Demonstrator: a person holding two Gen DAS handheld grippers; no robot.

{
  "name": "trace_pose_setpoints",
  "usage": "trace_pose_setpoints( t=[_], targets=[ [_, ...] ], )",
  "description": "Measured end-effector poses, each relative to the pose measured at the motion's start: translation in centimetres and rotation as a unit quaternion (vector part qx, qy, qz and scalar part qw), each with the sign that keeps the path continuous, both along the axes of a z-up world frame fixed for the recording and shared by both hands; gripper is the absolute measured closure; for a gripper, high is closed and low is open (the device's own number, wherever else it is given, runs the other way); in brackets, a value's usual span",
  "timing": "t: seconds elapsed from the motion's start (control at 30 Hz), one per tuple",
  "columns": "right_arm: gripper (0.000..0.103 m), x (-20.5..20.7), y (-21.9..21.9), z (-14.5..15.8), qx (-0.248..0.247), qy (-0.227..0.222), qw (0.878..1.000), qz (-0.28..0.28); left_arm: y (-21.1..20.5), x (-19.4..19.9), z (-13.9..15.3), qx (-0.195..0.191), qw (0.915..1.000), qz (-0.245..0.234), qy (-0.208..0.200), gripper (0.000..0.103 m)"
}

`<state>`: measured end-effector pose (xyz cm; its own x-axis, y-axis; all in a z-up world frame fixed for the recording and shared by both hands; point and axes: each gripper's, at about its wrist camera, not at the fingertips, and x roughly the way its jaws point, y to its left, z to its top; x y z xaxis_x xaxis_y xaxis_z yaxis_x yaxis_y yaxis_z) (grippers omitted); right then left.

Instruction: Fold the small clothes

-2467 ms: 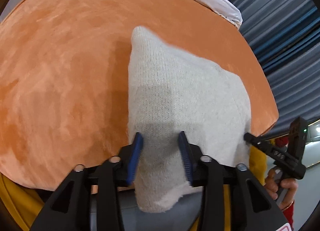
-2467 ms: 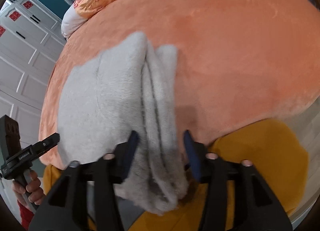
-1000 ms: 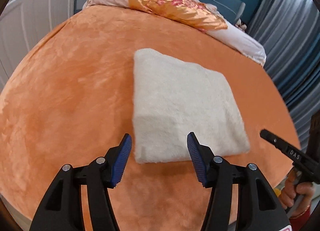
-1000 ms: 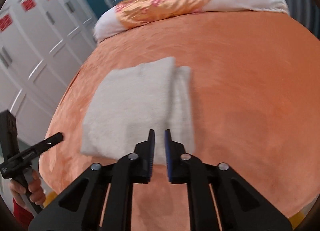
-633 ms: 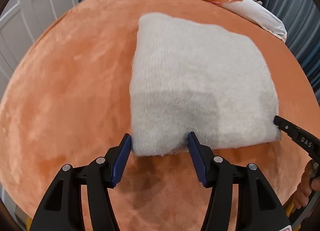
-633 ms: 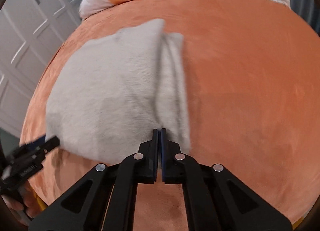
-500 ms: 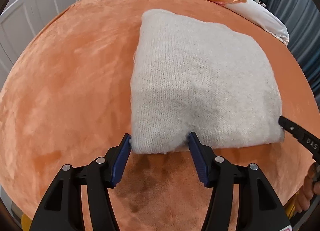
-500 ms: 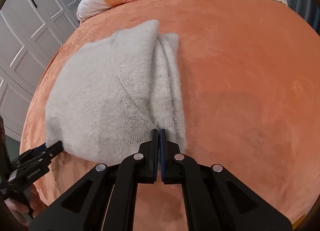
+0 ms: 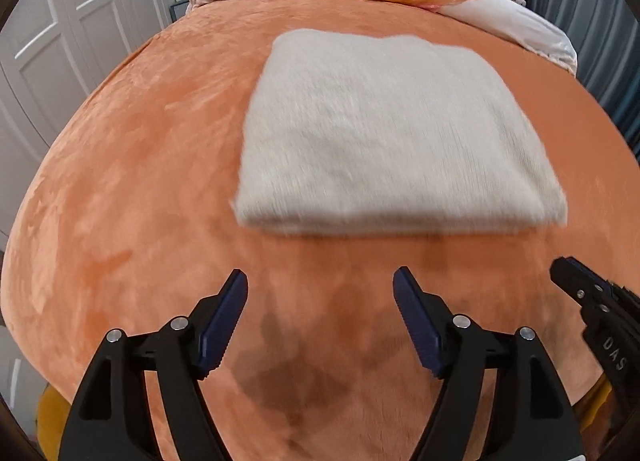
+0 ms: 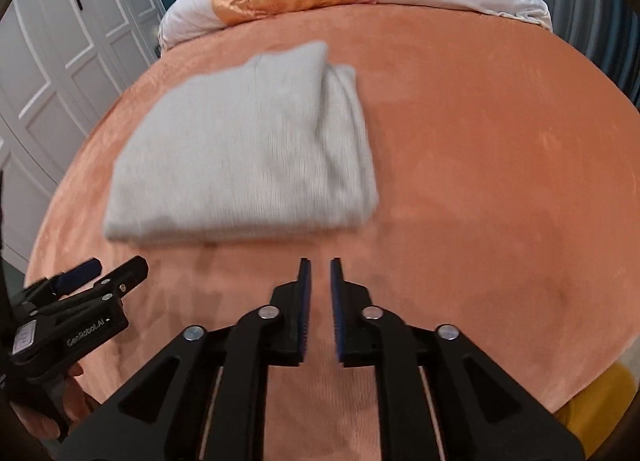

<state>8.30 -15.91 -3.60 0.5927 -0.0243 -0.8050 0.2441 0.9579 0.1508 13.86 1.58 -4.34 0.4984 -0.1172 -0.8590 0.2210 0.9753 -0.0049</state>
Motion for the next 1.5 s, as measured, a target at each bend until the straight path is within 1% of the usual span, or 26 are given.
trace_pose_setpoints(
  t=[0.03, 0.17, 0.2, 0.27, 0.33, 0.43, 0.57, 0.77, 0.8, 0.83, 0.97, 1.07, 1.3, 1.5],
  targets=[
    [0.085, -0.2, 0.3, -0.4, -0.007, -0.002, 1.000, 0.001, -0.3, -0.6, -0.5, 0.006, 1.0000, -0.002, -0.002, 0.031],
    [0.083, -1.3, 1.0, -2.4, -0.026, -0.007, 1.000, 0.002, -0.6, -2.2, -2.0, 0.012, 0.9998, -0.007, -0.016, 0.030],
    [0.082, -1.8, 1.2, -2.6, -0.036, -0.021, 0.999, 0.003, -0.6, -2.6, -2.2, 0.012, 0.9996, -0.005, -0.027, 0.028],
    [0.079, -2.2, 1.7, -2.9, -0.053, -0.032, 0.998, 0.008, -0.5, -3.2, -2.5, 0.011, 0.9989, -0.003, -0.046, 0.024],
    [0.075, -2.5, 2.2, -3.2, -0.066, -0.043, 0.997, 0.012, -0.2, -3.3, -2.9, 0.008, 0.9982, 0.002, -0.060, 0.017],
    [0.068, -2.8, 2.8, -3.8, -0.080, -0.057, 0.995, 0.013, 0.0, -3.6, -3.4, 0.002, 0.9969, 0.003, -0.078, 0.012],
    [0.066, -3.0, 4.1, -4.3, -0.119, -0.067, 0.991, 0.012, -0.1, -4.1, -3.9, 0.005, 0.9948, -0.001, -0.102, 0.010],
    [0.064, -3.2, 3.7, -4.4, -0.112, -0.070, 0.991, 0.008, 0.1, -4.6, -4.3, -0.004, 0.9926, 0.001, -0.122, 0.008],
    [0.064, -3.2, 3.7, -4.4, -0.109, -0.072, 0.991, 0.007, 0.2, -4.5, -4.3, -0.007, 0.9927, 0.006, -0.121, 0.005],
    [0.063, -3.2, 3.6, -4.4, -0.108, -0.072, 0.992, 0.007, 0.3, -4.4, -4.4, -0.010, 0.9927, 0.007, -0.120, 0.005],
    [0.063, -3.1, 3.6, -4.4, -0.112, -0.072, 0.991, 0.006, 0.4, -4.5, -4.4, -0.015, 0.9924, 0.008, -0.122, 0.005],
    [0.062, -3.1, 3.6, -4.3, -0.108, -0.065, 0.992, -0.002, 0.4, -4.4, -4.3, -0.014, 0.9933, 0.008, -0.114, 0.005],
    [0.062, -2.1, 3.3, -3.6, -0.095, -0.026, 0.995, -0.021, 0.3, -3.0, -3.7, -0.005, 0.9980, 0.012, -0.062, 0.005],
    [0.062, -1.7, 3.1, -3.5, -0.094, -0.011, 0.995, -0.024, 0.1, -2.4, -3.5, 0.002, 0.9992, 0.016, -0.036, 0.005]
  ],
)
